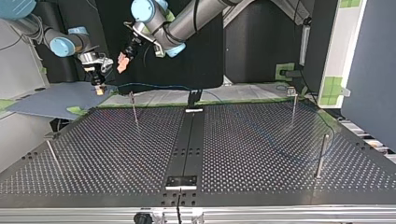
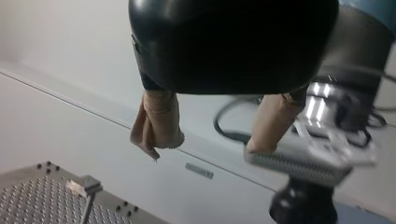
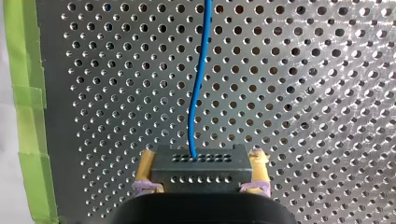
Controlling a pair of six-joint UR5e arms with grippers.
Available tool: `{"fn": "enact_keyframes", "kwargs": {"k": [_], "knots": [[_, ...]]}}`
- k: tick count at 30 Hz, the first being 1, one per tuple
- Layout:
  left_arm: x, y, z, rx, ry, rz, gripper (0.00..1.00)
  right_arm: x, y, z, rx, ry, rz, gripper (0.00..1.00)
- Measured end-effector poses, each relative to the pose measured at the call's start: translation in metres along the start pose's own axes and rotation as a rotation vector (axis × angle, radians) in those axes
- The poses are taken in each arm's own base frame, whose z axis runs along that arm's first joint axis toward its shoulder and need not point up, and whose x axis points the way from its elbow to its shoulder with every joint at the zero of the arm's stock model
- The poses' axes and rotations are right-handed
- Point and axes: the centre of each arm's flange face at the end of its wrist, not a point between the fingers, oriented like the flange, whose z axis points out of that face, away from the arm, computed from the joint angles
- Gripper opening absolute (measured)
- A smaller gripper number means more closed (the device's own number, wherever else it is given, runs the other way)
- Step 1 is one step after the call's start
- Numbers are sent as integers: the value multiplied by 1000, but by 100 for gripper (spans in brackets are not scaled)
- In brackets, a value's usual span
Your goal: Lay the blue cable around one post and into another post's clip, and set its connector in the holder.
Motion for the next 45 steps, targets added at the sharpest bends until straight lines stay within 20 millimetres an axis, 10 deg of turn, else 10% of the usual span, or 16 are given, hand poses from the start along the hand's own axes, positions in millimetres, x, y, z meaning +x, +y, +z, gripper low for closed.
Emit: {"fn": "enact_keyframes", "kwargs": {"k": [29,45], "knots": [[119,112,7,-173,126,45,100,0,7,-1,-13,2,5,0],[106,99,34,-170,98,128,100,0,8,-1,-27,3,1,0]]}}
